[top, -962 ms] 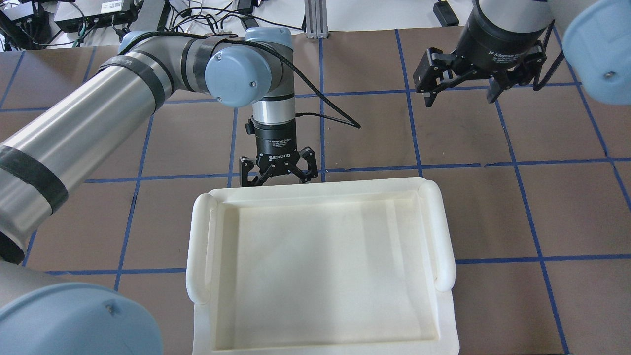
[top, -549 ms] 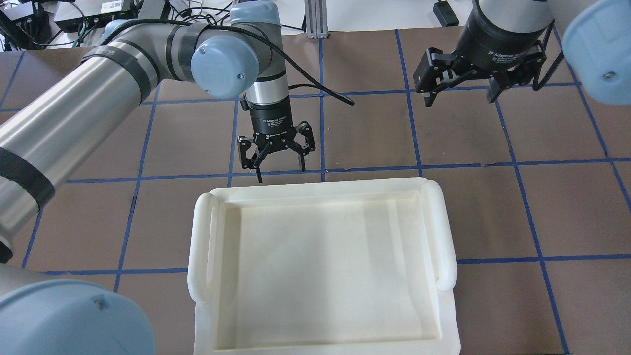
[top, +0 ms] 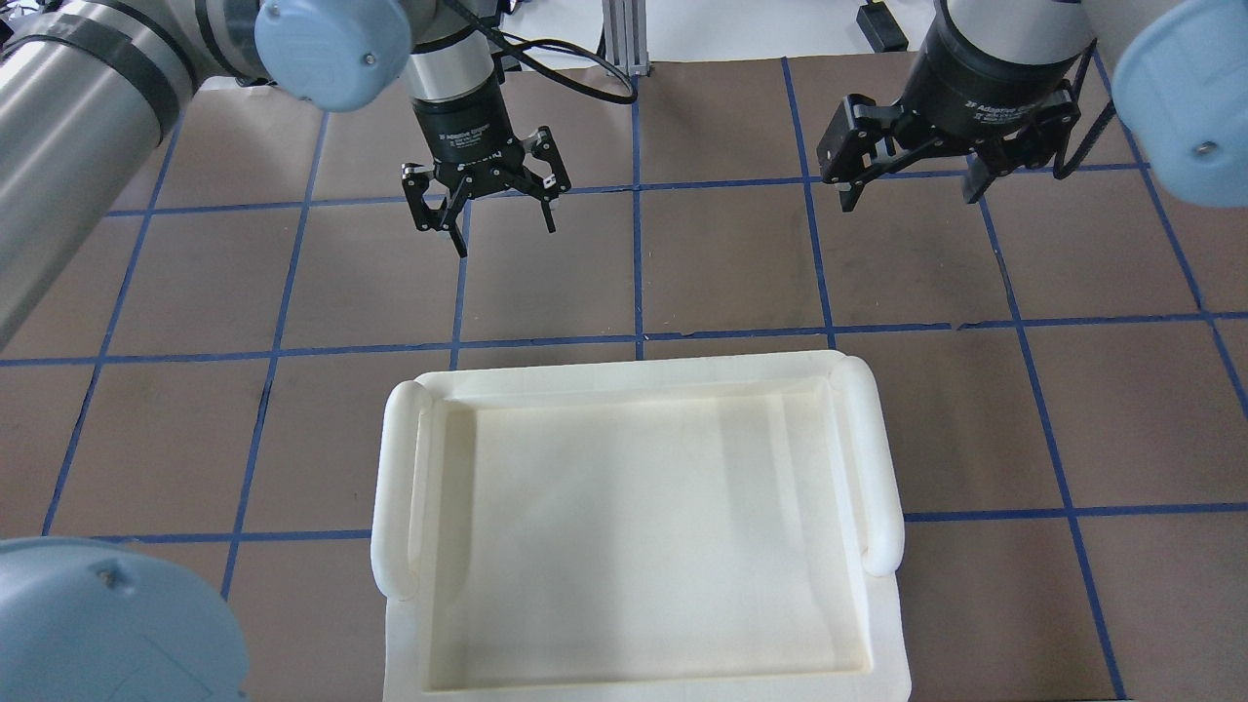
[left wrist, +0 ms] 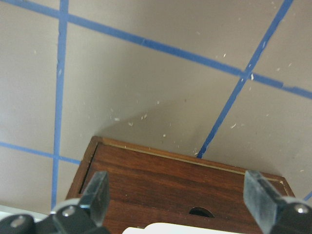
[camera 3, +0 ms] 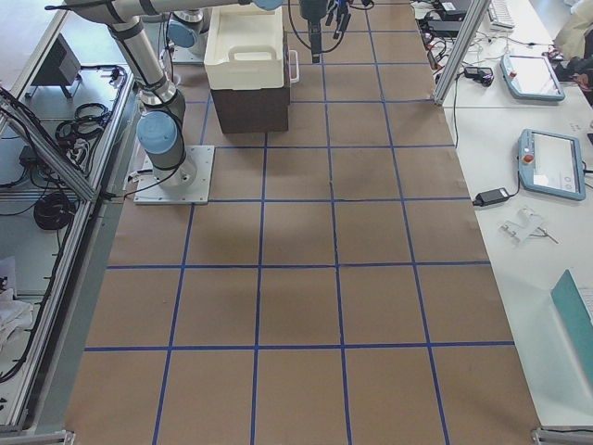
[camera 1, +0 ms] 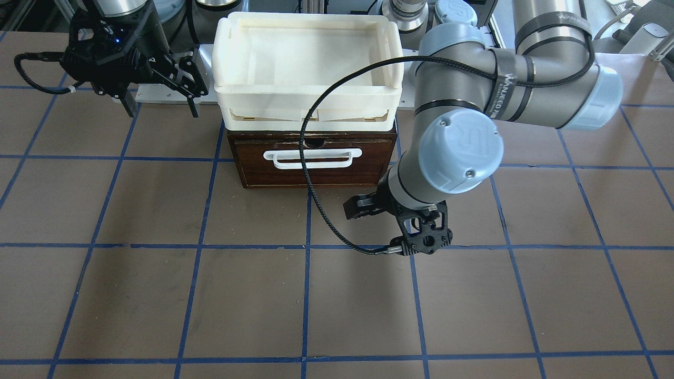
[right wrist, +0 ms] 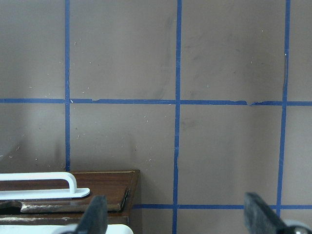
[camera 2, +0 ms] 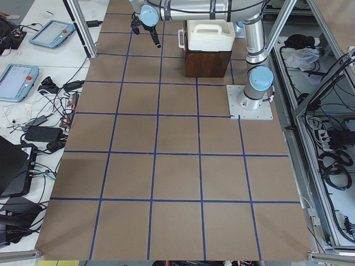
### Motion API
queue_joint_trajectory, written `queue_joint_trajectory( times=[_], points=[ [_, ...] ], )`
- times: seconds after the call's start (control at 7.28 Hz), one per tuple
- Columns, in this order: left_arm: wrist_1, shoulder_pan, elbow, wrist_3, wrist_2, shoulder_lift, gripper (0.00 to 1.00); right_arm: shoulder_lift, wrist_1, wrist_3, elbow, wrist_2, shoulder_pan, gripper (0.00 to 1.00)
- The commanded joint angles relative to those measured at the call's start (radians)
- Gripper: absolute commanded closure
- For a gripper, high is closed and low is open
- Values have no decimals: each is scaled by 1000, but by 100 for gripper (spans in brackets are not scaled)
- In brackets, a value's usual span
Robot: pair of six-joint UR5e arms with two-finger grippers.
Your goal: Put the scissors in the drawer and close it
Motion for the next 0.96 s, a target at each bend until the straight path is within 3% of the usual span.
queue_joint_trajectory(
  times=[0.0,0.27,0.41,0.82],
  points=[
    [33,70,6,174,0,59,0,0,0,-1,0,-1,0,0],
    [79,119,-3,225,34,128,0,0,2,-1,0,-1,0,0],
    [123,126,-15,248,102,144,0,0,2,-1,0,-1,0,0],
    [150,149,-72,386,120,228,0,0,2,-7,0,-1,0,0]
  ],
)
